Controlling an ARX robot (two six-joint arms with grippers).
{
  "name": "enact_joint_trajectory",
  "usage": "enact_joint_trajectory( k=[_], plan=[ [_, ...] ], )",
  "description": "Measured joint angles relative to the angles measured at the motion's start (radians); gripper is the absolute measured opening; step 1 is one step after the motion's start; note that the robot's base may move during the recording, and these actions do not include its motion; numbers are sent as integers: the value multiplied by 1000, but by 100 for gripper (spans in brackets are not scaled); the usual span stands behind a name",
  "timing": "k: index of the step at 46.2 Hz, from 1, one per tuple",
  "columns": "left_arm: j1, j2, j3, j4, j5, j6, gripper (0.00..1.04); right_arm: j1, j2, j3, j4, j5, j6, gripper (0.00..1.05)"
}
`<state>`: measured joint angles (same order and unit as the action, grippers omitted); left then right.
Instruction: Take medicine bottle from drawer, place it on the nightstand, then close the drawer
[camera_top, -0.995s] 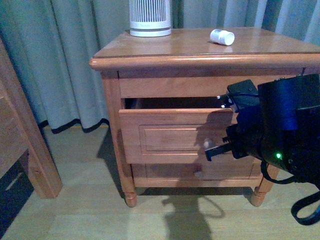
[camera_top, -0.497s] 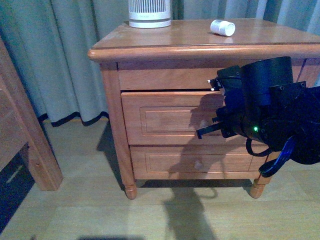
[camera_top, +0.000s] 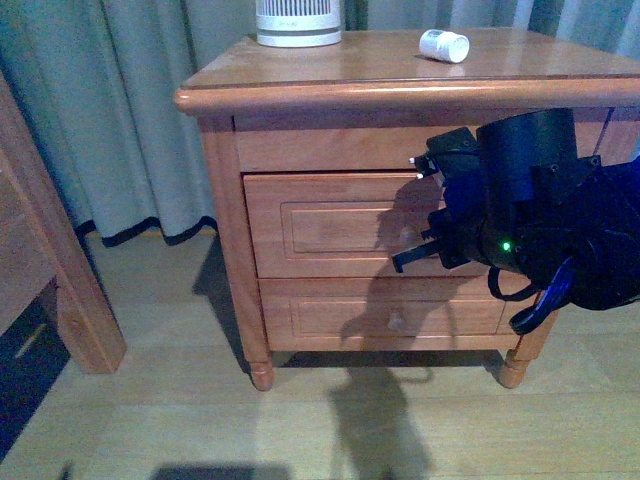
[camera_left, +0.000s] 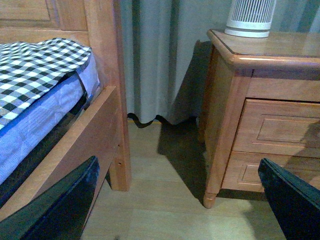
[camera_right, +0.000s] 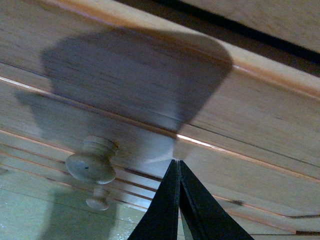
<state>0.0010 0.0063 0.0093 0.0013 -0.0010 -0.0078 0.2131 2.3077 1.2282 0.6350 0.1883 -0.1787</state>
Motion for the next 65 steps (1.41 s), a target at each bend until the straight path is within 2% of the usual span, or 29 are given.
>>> enact_joint_trajectory(
  k=[19, 52, 65],
  plan=[
    [0, 0, 0, 0, 0, 0, 98, -62, 24, 11, -1, -66, -32, 3],
    [0, 0, 0, 0, 0, 0, 98, -63, 28, 23, 1, -87, -61, 3],
    [0, 0, 0, 0, 0, 0, 98, -53, -19, -53, 77, -77, -13, 3]
  ],
)
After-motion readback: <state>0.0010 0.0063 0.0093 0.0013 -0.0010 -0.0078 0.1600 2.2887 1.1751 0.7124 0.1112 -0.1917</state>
